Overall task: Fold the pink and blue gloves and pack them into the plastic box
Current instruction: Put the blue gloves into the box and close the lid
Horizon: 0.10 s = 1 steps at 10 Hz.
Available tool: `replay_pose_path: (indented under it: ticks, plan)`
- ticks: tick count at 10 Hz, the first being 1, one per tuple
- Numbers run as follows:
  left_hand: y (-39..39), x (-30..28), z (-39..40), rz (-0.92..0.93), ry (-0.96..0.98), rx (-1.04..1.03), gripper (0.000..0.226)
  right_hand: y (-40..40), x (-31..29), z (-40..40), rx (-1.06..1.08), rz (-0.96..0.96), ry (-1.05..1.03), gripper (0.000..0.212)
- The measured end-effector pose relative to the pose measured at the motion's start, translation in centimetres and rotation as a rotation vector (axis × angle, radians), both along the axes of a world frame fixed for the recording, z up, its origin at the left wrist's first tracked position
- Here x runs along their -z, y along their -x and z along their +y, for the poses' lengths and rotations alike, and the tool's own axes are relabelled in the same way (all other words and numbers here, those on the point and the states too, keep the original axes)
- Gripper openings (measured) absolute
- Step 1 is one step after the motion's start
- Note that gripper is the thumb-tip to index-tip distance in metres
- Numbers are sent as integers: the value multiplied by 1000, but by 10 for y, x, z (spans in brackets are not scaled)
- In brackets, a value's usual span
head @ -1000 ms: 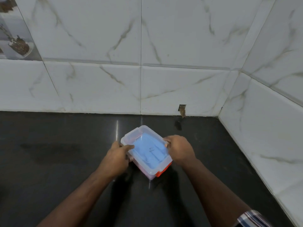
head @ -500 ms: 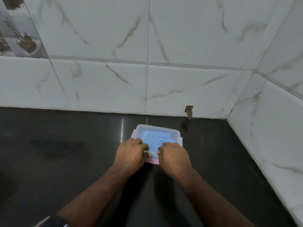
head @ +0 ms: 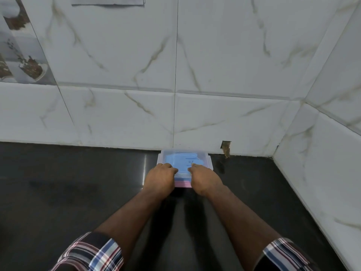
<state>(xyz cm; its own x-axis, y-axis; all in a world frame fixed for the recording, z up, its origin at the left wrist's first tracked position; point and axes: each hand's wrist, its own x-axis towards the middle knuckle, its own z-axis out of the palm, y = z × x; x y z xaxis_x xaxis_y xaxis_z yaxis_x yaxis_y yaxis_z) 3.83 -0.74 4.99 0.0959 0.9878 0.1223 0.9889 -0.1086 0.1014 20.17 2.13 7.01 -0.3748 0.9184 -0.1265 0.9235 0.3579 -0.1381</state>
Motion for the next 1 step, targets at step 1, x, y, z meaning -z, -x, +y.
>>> replay_pose_path:
  ticks: [1]
  plan:
    - [2,-4,2,-35,-70,-9,56,4,-12,1,23,42,-37,53]
